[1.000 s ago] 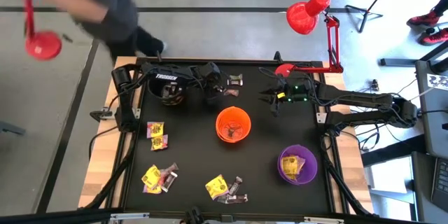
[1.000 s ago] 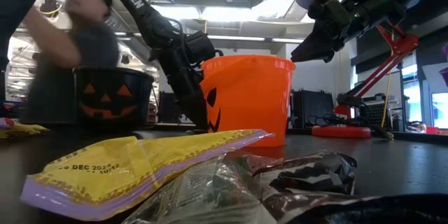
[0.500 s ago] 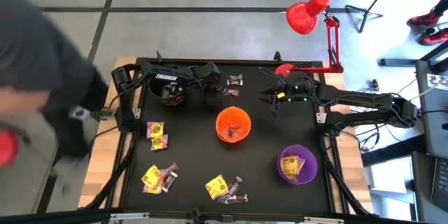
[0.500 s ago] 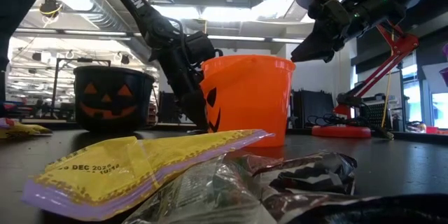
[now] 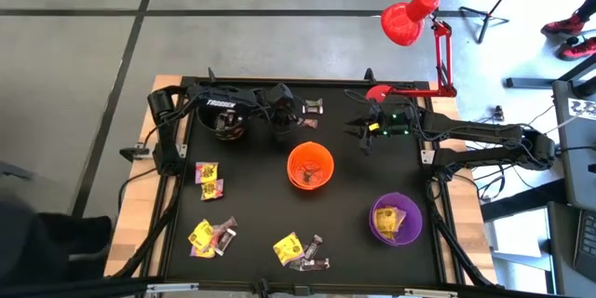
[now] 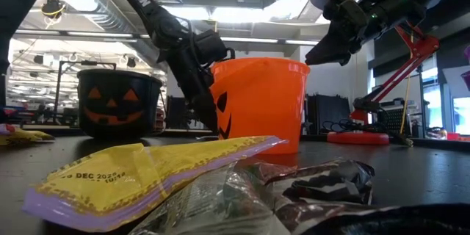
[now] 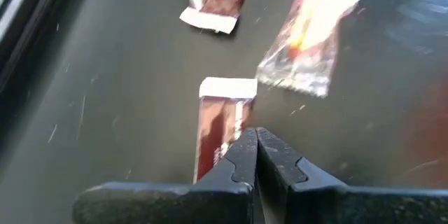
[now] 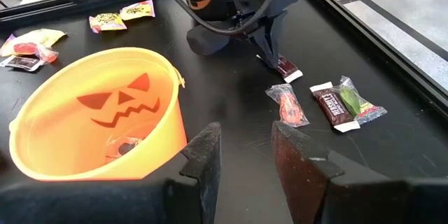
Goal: Sort candy
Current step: Put the brown chocolate bar into the black bucket
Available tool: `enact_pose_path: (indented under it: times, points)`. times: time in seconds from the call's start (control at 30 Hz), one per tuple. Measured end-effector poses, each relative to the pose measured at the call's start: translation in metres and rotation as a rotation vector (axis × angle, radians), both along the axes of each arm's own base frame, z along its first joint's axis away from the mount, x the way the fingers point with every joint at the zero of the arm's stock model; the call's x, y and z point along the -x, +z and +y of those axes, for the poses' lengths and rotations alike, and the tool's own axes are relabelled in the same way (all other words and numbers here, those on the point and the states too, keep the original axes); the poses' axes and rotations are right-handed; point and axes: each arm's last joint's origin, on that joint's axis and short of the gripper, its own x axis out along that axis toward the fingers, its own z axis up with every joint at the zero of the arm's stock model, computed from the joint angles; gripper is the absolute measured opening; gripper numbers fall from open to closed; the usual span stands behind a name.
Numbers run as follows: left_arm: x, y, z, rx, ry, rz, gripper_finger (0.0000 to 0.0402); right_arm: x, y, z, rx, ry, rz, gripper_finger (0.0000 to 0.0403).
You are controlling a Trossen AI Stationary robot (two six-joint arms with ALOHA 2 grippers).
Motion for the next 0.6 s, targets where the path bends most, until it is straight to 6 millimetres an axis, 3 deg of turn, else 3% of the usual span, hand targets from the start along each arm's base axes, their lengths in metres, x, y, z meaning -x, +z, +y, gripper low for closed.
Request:
enact_pose_path:
  times: [0.33, 0.6]
  points:
    - [-0.001, 0.010, -0.001, -0.023, 0.053, -0.037, 0.0010, 0.000, 0.000, 0.000, 0.000, 0.000, 0.000, 0.0127]
    - [0.003, 0.010, 0.005, -0.024, 0.097, -0.035, 0.0122, 0.000, 0.000, 0.000, 0.000, 0.000, 0.000, 0.0127]
